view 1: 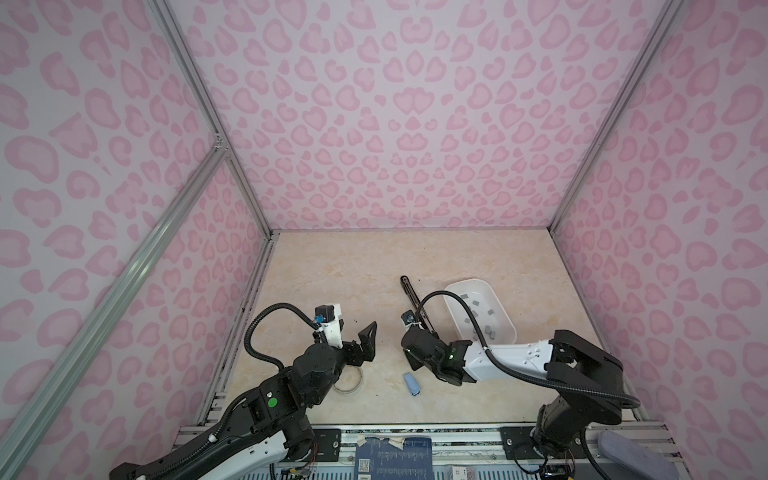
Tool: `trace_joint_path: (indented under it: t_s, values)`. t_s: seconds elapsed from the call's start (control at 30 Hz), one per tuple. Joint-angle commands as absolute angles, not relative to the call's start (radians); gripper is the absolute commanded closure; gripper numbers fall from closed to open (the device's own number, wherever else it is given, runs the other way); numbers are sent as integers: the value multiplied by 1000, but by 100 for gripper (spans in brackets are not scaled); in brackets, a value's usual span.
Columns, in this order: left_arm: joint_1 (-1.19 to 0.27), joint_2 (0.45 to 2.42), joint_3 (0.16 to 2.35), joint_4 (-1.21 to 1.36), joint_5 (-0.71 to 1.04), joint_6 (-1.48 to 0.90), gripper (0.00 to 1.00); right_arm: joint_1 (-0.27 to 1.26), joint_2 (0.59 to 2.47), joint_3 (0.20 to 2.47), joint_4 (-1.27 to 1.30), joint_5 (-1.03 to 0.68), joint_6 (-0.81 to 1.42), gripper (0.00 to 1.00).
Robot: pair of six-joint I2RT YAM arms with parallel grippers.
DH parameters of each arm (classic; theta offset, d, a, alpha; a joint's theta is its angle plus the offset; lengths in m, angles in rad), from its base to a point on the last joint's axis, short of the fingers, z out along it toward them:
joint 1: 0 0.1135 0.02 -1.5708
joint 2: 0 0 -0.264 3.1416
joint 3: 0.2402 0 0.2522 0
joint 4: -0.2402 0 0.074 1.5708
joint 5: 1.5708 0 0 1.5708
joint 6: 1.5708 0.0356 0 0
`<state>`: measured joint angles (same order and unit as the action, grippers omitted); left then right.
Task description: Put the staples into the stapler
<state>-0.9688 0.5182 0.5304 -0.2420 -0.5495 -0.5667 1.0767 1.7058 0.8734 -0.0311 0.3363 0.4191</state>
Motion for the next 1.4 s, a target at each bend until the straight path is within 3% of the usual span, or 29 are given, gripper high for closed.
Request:
trace_joint_path:
  t_s: [0.0, 0.23, 0.3, 0.47, 0.73, 0.9, 1.13, 1.37]
  values:
    - [-968, 498, 546, -268, -608, -576, 1, 1065, 1757, 907, -77, 358, 435, 97]
    - [-968, 427, 525, -312, -623, -569, 1, 1025, 1806, 920, -53, 295, 414, 90]
    - [-968, 399, 513, -329, -622, -575, 1, 1016, 1822, 940, -62, 302, 399, 82]
    - [-967, 318, 484, -393, -630, -598, 1, 1012, 1824, 974, -83, 306, 371, 70]
    - [-968, 175, 438, -401, -629, -612, 2, 1025, 1679, 894, -58, 337, 368, 55]
    - [-968, 152, 416, -388, -637, -597, 3, 1058, 1608, 857, -64, 358, 361, 53]
    - [-968, 238, 356, -309, -539, -565, 3, 1223, 1472, 699, 40, 424, 316, 45]
    - [-968, 530, 382, -231, -414, -566, 2, 1324, 1333, 507, 214, 323, 303, 37]
